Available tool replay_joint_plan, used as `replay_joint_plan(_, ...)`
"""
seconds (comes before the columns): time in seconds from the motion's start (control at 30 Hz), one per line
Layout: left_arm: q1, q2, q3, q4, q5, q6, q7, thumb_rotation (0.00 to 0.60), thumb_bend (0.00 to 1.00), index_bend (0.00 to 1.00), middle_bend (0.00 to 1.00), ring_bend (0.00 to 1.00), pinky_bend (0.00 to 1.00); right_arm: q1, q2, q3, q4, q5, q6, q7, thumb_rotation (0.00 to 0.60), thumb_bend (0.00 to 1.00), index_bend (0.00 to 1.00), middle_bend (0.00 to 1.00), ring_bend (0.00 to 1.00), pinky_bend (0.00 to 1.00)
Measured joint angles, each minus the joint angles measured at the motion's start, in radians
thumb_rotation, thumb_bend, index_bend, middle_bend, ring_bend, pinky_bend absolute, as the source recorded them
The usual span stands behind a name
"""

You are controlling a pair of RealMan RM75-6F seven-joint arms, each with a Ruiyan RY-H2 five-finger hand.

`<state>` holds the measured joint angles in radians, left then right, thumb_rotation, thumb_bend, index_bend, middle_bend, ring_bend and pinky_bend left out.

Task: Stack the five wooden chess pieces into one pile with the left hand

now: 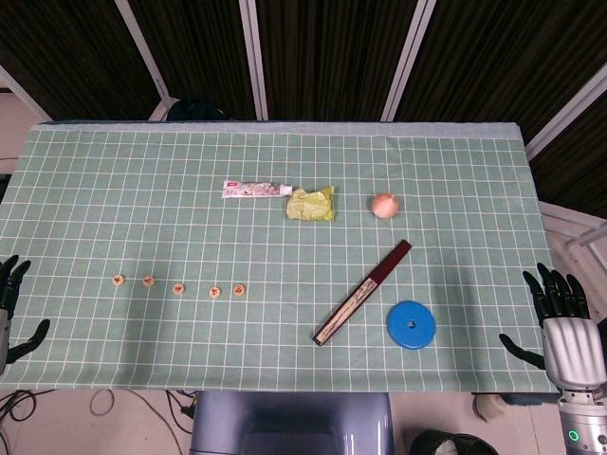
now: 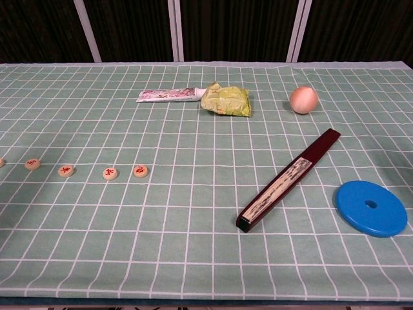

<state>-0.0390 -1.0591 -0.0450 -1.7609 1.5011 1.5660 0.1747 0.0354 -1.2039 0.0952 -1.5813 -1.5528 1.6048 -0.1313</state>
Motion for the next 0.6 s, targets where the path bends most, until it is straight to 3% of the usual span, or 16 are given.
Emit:
replay_joint_plan(0.17, -0.005, -0.004, -0.005, 0.004, -0.008, -0.008, 0.001, 0.600, 0.16, 0.05, 0.00, 0.00, 0.00, 0.002, 0.001, 0.001, -0.004, 0.007, -0.007, -0.005, 0.600, 0.23, 0.08, 0.01, 0.00, 0.00)
replay_joint_plan(0.6, -0.007, -0.004, -0.001, 0.012, 0.009, -0.008, 0.007, 0.600, 0.19, 0.08, 0.00, 0.00, 0.00, -0.006, 0.016, 0.002, -0.027, 0.025, -0.009, 0.000, 0.600, 0.23, 0.08, 0.01, 0.00, 0.00)
